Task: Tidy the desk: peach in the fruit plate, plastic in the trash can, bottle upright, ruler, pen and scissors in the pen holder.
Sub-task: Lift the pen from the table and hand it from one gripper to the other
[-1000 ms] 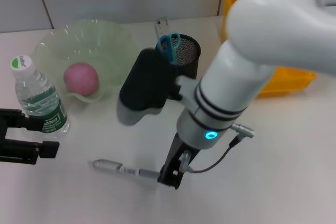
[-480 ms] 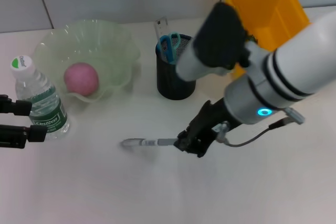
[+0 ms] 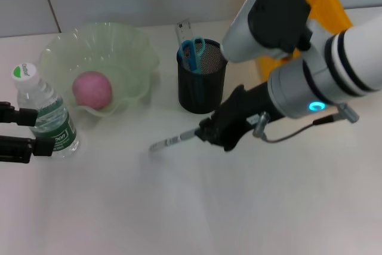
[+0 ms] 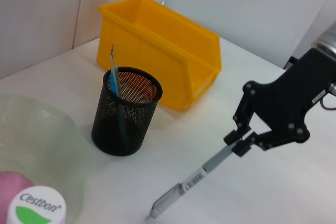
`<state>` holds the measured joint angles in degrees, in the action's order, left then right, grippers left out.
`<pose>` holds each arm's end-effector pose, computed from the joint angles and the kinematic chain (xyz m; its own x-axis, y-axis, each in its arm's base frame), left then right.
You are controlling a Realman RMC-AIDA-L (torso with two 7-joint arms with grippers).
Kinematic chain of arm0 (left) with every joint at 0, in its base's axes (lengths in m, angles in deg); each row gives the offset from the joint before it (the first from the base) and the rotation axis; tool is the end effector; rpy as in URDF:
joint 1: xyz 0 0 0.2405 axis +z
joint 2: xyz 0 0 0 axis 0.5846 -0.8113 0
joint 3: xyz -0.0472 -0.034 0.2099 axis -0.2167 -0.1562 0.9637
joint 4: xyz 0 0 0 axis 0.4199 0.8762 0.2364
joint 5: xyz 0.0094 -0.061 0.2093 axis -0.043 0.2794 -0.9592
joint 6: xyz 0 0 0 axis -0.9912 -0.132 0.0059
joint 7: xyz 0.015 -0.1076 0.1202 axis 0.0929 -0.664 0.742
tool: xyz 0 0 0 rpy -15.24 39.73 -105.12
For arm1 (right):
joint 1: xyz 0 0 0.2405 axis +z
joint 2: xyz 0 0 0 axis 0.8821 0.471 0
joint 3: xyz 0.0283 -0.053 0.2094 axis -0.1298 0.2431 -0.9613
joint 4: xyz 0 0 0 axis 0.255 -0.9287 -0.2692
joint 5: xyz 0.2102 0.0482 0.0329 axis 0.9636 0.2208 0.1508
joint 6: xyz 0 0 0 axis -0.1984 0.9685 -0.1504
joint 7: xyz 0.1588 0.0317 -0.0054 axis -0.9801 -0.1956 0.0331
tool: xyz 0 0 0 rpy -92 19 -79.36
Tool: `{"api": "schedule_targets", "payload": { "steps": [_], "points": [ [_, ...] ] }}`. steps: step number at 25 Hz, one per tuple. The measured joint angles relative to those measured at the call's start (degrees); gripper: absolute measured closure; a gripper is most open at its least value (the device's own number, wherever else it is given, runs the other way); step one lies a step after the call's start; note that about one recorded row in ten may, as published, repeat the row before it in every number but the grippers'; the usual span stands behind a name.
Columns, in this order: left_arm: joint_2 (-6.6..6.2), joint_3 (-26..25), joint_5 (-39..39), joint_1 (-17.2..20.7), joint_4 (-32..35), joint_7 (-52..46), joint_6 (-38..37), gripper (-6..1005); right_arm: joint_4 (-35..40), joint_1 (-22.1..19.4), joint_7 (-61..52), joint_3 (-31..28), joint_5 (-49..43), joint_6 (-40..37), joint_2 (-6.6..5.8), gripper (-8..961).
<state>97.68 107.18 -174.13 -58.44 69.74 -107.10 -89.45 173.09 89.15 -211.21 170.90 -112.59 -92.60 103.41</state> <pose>-0.1759 0.2853 0.1345 0.8264 0.5189 0.2185 0.5525 -0.8222 -0.1369 0.0754 0.3143 -0.0195 0.9103 -0.4120 0.0411 -0.3772 -0.8661 -0.3279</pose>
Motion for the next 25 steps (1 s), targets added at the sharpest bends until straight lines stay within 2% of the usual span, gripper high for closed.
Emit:
{"api": "schedule_targets", "payload": {
  "steps": [6, 10, 11, 12, 14, 21, 22, 25],
  "points": [
    [0.2, 0.0, 1.33, -0.25, 0.71, -0.12, -0.03, 213, 3.3, 0.17, 0.29, -2.77, 0.09, -0.87, -0.11, 849],
    [0.21, -0.03, 5.69, 0.1, 1.53, -0.13, -0.04, 213, 6.53, 0.31, -0.15, -5.96, 0.67, -3.4, -0.14, 850],
    [0.21, -0.03, 5.69, 0.1, 1.53, -0.13, -0.04, 213, 7.16, 0.32, -0.2, -7.31, 1.55, -4.27, -0.14, 850],
    [0.11, -0.19, 9.64, 0.26, 2.06, -0.14, -0.04, 213, 8.05, 0.36, -0.21, -10.43, 3.96, -6.11, -0.14, 850],
    [0.23, -0.24, 11.02, 0.13, 2.11, -0.06, -0.02, 214, 8.22, 0.38, -0.17, -11.97, 5.13, -6.93, -0.14, 851],
    [1.53, -0.28, 13.34, -1.5, 2.93, 0.49, 0.18, 213, 8.66, -0.48, 2.41, -22.55, 12.24, -11.91, -0.25, 852],
    [1.69, -0.29, 14.03, -1.64, 3.2, 0.5, 0.32, 214, 8.67, -0.54, 3.23, -25.73, 14.08, -13.59, -0.31, 852],
    [2.09, -0.66, 15.18, -2.03, 3.48, 0.77, 0.48, 214, 8.59, -0.38, 4.06, -29.17, 15.65, -15.67, -0.37, 853]
  ]
}}
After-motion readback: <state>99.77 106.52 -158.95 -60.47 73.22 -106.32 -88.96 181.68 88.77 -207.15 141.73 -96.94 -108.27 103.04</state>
